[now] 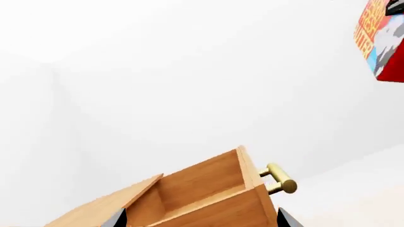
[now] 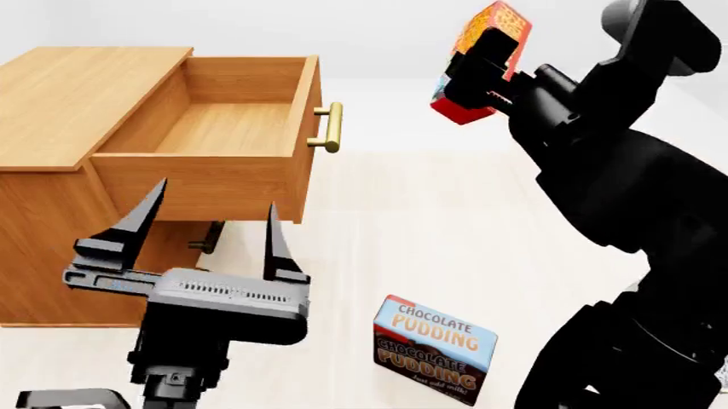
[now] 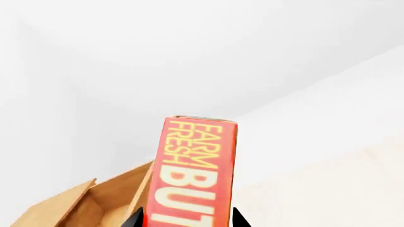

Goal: Put the butter at the back in the top drawer of the cabinet and close it.

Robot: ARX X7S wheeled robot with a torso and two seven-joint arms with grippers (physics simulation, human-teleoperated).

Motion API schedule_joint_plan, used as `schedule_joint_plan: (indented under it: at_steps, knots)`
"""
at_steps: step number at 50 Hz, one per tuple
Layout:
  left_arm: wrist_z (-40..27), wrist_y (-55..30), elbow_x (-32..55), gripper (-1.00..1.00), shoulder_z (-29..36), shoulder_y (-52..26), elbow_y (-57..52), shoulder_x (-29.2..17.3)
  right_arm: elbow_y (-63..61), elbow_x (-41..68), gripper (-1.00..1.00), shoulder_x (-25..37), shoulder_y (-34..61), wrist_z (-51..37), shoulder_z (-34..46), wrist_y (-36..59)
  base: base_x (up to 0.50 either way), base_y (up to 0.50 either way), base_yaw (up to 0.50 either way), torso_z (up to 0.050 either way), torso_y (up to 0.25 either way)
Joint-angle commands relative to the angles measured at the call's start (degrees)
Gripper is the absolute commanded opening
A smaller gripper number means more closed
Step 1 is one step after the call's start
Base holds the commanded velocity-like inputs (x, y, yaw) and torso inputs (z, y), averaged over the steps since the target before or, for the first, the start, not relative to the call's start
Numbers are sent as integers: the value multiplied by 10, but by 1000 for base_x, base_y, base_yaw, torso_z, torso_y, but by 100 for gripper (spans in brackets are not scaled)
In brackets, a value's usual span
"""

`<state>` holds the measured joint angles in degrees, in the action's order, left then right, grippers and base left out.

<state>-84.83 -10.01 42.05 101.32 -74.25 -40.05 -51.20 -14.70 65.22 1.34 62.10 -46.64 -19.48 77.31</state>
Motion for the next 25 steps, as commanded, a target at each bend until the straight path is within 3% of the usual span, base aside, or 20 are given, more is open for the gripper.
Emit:
schedule_joint_plan:
  at_steps: [1,7,25]
  knots:
    - [-29,-122,-6,100,-4,-25,15,84,-29,100,-100,-4,20,-29,15,7,0,0,0,0,0]
    - [-22,-154,-8,100,-10,-28,43,119,-45,172,-100,-6,22,-76,34,3,0,0,0,0,2]
    - [-6,-204,-2,100,-38,-40,87,163,-89,316,-100,2,8,-174,106,-42,0,0,0,1,1]
